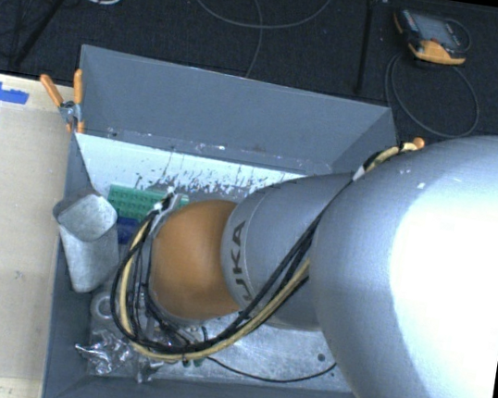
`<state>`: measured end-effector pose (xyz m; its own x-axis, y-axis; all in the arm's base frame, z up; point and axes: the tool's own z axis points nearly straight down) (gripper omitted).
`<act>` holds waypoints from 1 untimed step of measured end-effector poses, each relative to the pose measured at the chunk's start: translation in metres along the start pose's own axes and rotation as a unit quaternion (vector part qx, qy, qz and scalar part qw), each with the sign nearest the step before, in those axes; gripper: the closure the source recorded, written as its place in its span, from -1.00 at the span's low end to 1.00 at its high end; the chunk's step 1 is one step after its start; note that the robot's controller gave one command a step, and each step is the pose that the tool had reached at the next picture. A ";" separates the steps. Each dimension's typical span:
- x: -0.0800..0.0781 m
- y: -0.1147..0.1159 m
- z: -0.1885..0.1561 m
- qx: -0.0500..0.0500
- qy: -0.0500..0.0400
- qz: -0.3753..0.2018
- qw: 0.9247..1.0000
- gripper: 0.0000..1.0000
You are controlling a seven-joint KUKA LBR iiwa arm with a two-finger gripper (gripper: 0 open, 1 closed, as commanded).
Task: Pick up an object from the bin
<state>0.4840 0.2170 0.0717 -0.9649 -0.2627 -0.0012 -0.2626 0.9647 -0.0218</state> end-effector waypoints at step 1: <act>0.001 0.000 0.000 -0.001 0.000 0.002 1.000 -1.00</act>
Offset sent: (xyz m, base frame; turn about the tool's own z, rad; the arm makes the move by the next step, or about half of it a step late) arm -0.0116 0.0284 -0.0017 -0.0157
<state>0.4828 0.2169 0.0718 -0.9659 -0.2590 -0.0006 -0.2590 0.9657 -0.0191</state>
